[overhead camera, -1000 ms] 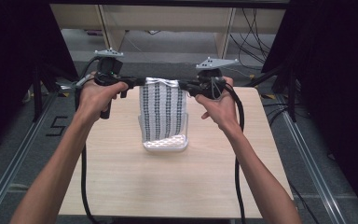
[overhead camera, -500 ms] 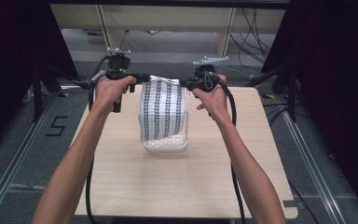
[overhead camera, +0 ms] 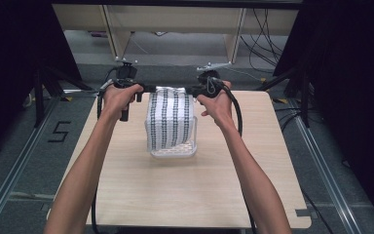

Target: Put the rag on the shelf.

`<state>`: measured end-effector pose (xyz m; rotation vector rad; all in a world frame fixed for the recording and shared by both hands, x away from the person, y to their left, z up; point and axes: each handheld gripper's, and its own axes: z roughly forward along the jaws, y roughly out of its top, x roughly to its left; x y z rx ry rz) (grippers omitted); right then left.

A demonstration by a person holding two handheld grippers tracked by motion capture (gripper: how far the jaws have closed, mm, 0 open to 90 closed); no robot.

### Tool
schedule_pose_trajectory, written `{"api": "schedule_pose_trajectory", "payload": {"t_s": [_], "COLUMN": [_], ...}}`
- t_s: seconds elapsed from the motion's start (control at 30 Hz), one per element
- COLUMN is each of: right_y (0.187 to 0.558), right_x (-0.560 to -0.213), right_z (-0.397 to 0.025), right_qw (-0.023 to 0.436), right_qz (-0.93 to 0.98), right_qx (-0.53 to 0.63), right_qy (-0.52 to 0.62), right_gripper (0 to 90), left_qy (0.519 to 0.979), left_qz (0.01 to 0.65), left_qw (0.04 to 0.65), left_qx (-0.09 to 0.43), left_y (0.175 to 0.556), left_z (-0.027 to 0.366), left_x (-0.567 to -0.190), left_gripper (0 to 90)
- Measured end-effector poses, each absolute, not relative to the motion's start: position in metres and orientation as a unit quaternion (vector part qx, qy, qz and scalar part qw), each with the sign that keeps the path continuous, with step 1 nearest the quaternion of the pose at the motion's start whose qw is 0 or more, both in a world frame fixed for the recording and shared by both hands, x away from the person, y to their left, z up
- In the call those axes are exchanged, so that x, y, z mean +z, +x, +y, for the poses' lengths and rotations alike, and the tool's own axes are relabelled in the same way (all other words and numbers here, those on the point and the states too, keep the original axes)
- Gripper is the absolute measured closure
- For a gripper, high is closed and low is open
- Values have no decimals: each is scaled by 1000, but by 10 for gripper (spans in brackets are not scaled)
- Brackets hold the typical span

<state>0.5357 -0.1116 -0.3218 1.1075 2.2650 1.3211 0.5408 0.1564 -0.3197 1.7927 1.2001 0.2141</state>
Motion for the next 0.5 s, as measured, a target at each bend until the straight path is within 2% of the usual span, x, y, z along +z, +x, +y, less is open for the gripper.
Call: {"api": "schedule_pose_trajectory", "payload": {"t_s": [0.1,0.17,0.23,0.33,0.5], "right_y": [539,540,540,542,538], "right_x": [-329,-334,-336,-336,-332], "right_z": [-111,-111,-111,-112,-113], "right_qw": [145,143,143,151,148], "right_qz": [789,789,788,790,788], "right_qx": [452,449,441,443,445], "right_qy": [390,394,405,396,400], "right_gripper": [822,783,735,707,678], "left_qy": [740,741,745,745,744], "left_qz": [490,492,495,515,514], "left_qw": [454,451,443,418,421], "left_qx": [75,69,64,68,73], "left_y": [542,543,543,543,540], "left_z": [156,155,153,151,154], "left_x": [-325,-327,-327,-328,-326], "left_gripper": [811,744,631,397,371]}}
